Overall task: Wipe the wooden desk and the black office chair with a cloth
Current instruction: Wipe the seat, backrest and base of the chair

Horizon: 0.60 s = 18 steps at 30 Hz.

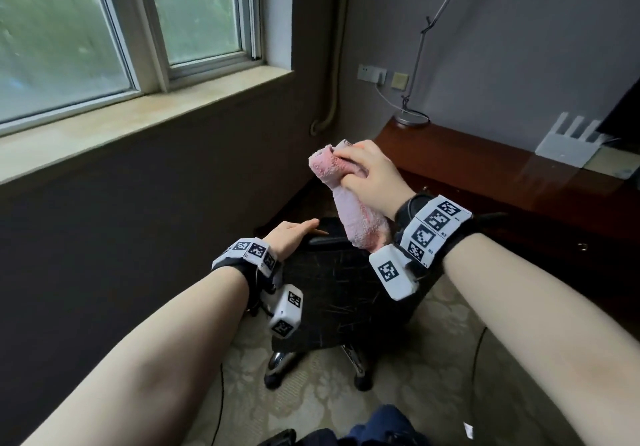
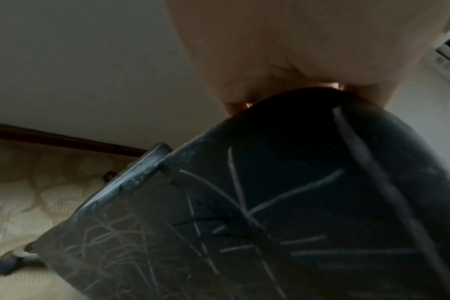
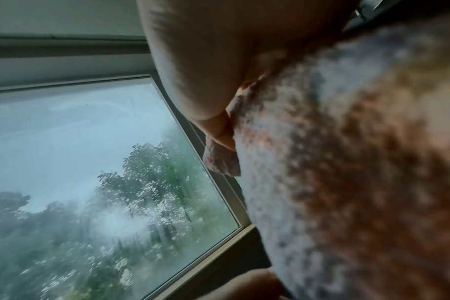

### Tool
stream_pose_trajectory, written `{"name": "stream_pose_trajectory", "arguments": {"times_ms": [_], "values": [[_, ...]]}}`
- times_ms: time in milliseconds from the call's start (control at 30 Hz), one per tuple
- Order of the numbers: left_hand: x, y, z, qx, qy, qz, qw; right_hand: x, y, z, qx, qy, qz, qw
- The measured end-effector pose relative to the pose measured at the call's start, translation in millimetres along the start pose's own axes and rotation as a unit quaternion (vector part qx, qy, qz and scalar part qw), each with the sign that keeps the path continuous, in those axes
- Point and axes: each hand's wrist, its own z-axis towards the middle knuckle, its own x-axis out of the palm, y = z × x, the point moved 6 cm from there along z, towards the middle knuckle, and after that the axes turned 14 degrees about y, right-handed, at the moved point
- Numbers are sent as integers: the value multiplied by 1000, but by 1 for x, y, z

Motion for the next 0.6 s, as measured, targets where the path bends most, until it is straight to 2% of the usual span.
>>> {"name": "stream_pose_trajectory", "arguments": {"times_ms": [67,200,300,400,467,533,600], "values": [[4,-3,3,0,-8,-22,1000,-2,-10,-1,-16,1,-3,1000],[10,-5,15,9,-53,-80,995,-3,-21,-10,-99,-6,-21,995],[20,6,23,21,-96,-113,989,2,-22,-27,-155,-1,-43,987],[32,12,23,42,-108,-154,981,9,-23,-47,-192,-8,-68,979],[37,15,19,68,-148,-159,974,12,-24,-62,-223,-37,-107,968],[42,18,13,98,-206,-165,960,13,-26,-78,-248,-89,-144,954],[51,23,9,130,-238,-180,945,17,-30,-95,-258,-151,-181,937]]}}
